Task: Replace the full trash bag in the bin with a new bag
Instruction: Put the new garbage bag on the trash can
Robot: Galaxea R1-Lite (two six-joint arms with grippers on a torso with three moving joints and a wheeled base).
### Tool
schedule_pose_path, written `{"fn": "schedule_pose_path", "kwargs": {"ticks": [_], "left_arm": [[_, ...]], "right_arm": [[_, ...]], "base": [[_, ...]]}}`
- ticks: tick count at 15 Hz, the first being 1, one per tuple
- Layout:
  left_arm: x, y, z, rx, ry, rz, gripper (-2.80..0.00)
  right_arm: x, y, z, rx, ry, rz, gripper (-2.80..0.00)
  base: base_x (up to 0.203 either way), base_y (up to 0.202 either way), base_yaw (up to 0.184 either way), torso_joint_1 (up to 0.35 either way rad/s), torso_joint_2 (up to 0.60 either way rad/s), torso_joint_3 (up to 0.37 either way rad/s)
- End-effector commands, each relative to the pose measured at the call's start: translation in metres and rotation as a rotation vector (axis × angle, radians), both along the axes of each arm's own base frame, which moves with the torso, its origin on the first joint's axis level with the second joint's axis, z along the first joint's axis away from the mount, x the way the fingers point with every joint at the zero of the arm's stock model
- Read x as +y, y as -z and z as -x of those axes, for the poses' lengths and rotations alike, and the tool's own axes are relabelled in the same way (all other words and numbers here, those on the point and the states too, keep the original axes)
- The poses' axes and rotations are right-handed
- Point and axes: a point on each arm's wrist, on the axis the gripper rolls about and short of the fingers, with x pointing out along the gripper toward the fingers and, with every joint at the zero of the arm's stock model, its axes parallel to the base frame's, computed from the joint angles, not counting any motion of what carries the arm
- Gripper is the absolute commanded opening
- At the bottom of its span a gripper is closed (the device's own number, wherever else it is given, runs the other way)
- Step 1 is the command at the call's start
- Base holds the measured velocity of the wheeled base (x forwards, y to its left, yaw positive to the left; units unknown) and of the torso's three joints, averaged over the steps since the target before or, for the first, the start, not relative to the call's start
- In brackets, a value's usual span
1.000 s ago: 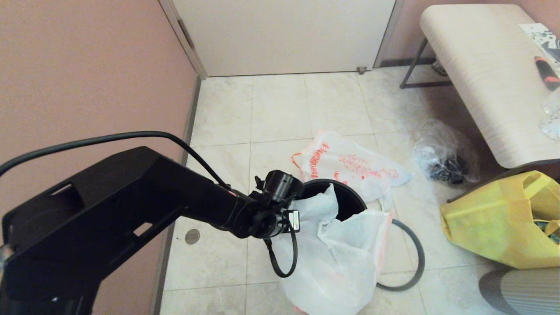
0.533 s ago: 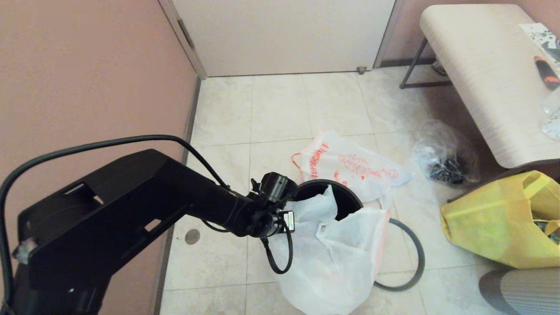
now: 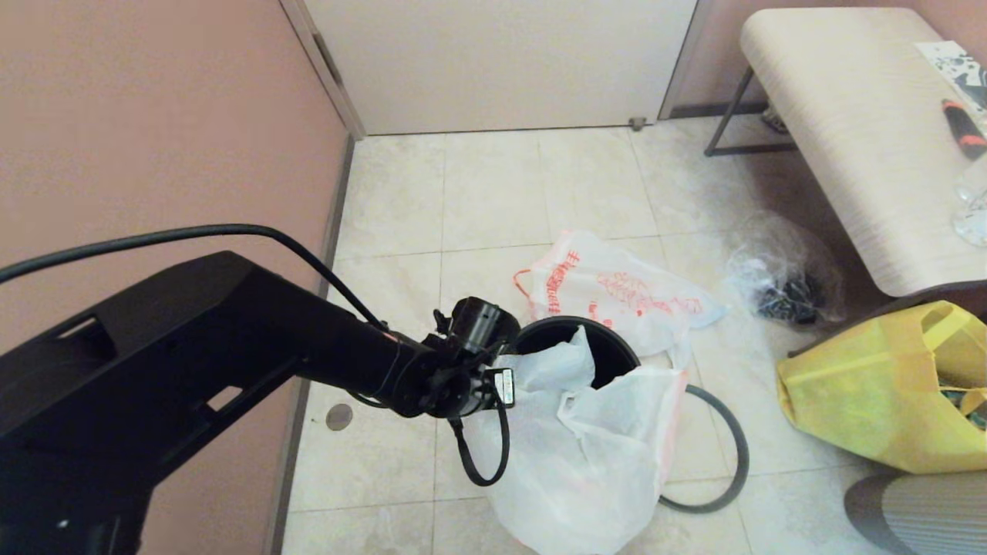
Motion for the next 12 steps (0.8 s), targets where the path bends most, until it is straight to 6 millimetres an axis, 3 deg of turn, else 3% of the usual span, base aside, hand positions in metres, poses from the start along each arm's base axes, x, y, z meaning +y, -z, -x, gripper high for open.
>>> {"fn": "schedule_pose_path", "kwargs": {"ticks": [1,5,9,12], "left_arm": [[-0.001,0.000,0.000,-0.002,-0.001,0.001,-2.80],[-0.002,0.001,0.000,-0.002,-0.001,-0.001,-2.80],[-0.004,-0.024,0.015,-0.041,0.023,0.030,-2.80],[-0.032,-0.049,0.042,-0.086,0.109,0.086,-2.80]], "right_arm": [[0.000,0.000,0.000,0.002,0.000,0.000,-2.80],[0.000,0.000,0.000,0.002,0.000,0.000,-2.80],[0.000,0.000,0.000,0.002,0.000,0.000,-2.80],[0.000,0.000,0.000,0.002,0.000,0.000,-2.80]], "base": [[0.000,0.000,0.000,0.000,0.00,0.000],[0.000,0.000,0.000,0.000,0.00,0.000],[0.000,0.000,0.000,0.000,0.00,0.000],[0.000,0.000,0.000,0.000,0.00,0.000]]}}
